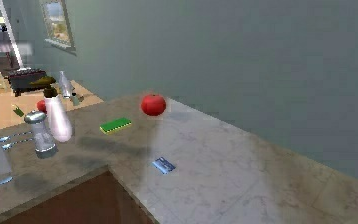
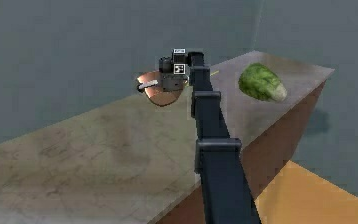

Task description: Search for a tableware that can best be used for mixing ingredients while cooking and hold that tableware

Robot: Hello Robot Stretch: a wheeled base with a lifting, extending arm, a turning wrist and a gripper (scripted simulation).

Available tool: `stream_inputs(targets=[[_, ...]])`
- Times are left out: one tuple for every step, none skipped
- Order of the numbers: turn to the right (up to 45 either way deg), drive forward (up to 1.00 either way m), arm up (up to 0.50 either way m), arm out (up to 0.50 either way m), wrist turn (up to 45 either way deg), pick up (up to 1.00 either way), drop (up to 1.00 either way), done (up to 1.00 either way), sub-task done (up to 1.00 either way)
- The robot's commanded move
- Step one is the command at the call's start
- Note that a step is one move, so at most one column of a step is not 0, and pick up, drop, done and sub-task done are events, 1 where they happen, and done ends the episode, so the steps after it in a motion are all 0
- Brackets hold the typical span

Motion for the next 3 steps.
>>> stream_inputs(targets=[[0.0, 0.00, 0.00, 0.00, 0.0, 1.00, 0.00, 0.00, 0.00], [0.0, 0.00, 0.04, 0.00, 0.0, 0.00, 0.00, 0.00, 0.00], [0.0, 0.00, 0.00, 0.00, 0.0, 0.00, 0.00, 1.00, 0.00]])
